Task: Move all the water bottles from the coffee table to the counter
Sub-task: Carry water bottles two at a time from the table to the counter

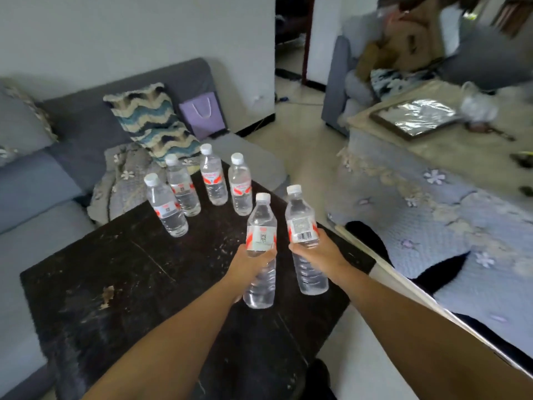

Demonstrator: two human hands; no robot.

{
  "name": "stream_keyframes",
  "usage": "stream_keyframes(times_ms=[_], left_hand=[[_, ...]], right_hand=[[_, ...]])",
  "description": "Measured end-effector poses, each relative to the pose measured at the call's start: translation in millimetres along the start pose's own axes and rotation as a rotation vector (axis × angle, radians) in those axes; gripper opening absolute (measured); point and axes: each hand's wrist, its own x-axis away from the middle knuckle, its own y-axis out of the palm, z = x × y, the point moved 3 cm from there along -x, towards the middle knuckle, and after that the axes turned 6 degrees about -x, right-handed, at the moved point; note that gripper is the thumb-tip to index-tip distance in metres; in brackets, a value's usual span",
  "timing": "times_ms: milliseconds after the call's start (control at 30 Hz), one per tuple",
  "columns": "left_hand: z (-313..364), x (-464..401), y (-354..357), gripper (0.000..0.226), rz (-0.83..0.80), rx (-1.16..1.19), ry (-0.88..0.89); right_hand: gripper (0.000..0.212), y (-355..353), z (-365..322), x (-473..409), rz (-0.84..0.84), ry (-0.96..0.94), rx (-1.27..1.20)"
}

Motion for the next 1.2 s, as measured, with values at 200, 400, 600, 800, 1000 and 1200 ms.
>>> stream_keyframes(times_ms=[200, 400, 600, 800, 1000, 1200], left_hand=[[17.1, 5.8, 100.8, 0.049, -0.187, -0.144, 0.008], [36.7, 35.1, 224.8, 0.057, -0.376, -0.293, 0.103], [33.4, 101.9, 360.7, 0.034, -0.536, -0.439, 0.18], [25.6, 182.2, 482.8, 0.053, -0.807, -0.567, 0.256], [16.3, 270.6, 598.2, 0.043, -1.04, -0.676, 0.371], [-15.8, 380.7, 693.3, 0.059, -1.381, -0.873, 0.496]], right_hand=[[0.046, -107.5, 51.2, 66.3, 0.287, 0.054, -0.102], [0.061, -209.4, 128.8, 145.3, 0.484, 0.138, -0.155], [0.071, -296.9, 219.8, 245.7, 0.632, 0.257, -0.163], [0.078, -361.8, 292.8, 358.7, 0.811, 0.349, -0.195], [0.08, -382.8, 362.0, 482.3, 1.088, 0.519, -0.339], [0.074, -365.2, 424.8, 610.0, 1.435, 0.707, -0.558]])
